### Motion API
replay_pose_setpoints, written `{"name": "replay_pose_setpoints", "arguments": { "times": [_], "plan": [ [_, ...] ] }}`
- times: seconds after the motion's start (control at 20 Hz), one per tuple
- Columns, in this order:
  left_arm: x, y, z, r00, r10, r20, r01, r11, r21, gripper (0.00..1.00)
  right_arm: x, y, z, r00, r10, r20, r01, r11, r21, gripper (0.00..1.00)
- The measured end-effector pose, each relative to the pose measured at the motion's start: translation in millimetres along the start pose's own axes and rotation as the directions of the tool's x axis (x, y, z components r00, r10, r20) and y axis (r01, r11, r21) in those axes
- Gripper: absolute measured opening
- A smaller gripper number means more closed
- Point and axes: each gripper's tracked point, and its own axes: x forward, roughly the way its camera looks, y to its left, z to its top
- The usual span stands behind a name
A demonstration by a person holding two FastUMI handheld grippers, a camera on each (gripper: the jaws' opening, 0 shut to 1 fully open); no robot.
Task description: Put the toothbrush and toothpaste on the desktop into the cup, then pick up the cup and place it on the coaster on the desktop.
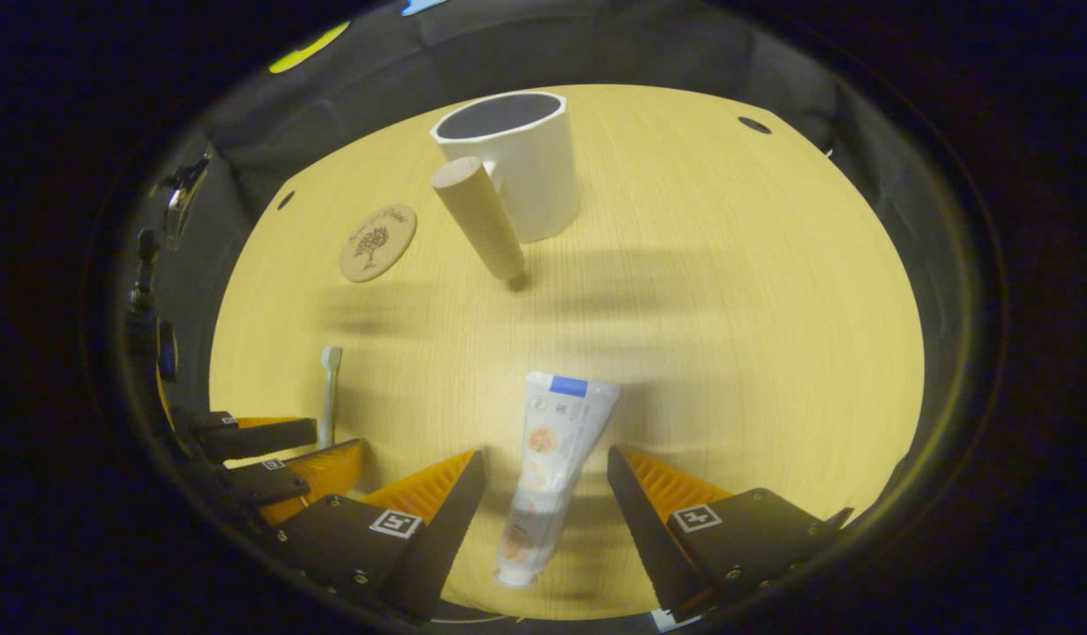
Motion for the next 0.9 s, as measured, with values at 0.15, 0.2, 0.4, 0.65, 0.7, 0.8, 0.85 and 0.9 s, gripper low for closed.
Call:
{"name": "replay_pose_setpoints", "arguments": {
  "times": [0.15, 0.2, 0.4, 0.65, 0.7, 0.8, 0.85, 0.9],
  "plan": [
    [-0.1, -3.5, -1.7, 1.0, 0.003, 0.004, -0.003, 1.0, 0.002, 0.82, 0.6, -1.6, 0.1, 1.0, -0.01, -0.002, 0.01, 1.0, -0.001, 0.85],
    [0.2, -4.4, -0.7, 1.0, 0.004, 0.002, -0.004, 1.0, 0.0, 0.74, 0.6, -3.9, 1.1, 1.0, -0.02, 0.0, 0.02, 1.0, -0.001, 0.84],
    [-0.3, -4.0, 0.5, 1.0, 0.004, 0.003, -0.004, 1.0, 0.0, 0.58, 2.9, -8.8, -4.6, 0.999, -0.036, -0.022, 0.035, 0.999, -0.015, 0.64],
    [-1.0, -5.1, -2.3, 1.0, -0.008, 0.008, 0.008, 1.0, -0.023, 0.22, -0.9, -9.0, -11.6, 0.999, -0.018, -0.048, 0.018, 1.0, 0.01, 0.35],
    [-0.1, -4.9, -3.1, 1.0, -0.01, 0.006, 0.01, 1.0, -0.029, 0.18, -0.9, -9.7, -10.6, 0.999, -0.012, -0.036, 0.012, 1.0, 0.013, 0.35],
    [-2.0, -6.5, -2.5, 1.0, -0.017, 0.02, 0.017, 0.999, -0.028, 0.13, -2.2, -8.7, -11.0, 1.0, 0.004, -0.025, -0.004, 1.0, 0.0, 0.28],
    [-1.4, -6.3, -1.1, 0.999, -0.023, 0.032, 0.024, 0.999, -0.028, 0.13, -1.9, -8.8, -10.2, 1.0, 0.01, -0.012, -0.01, 1.0, 0.004, 0.28],
    [-1.8, -5.2, -2.3, 0.999, -0.026, 0.034, 0.027, 0.999, -0.032, 0.14, -2.4, -8.7, -10.1, 1.0, 0.014, -0.008, -0.014, 1.0, 0.006, 0.23]
  ]
}}
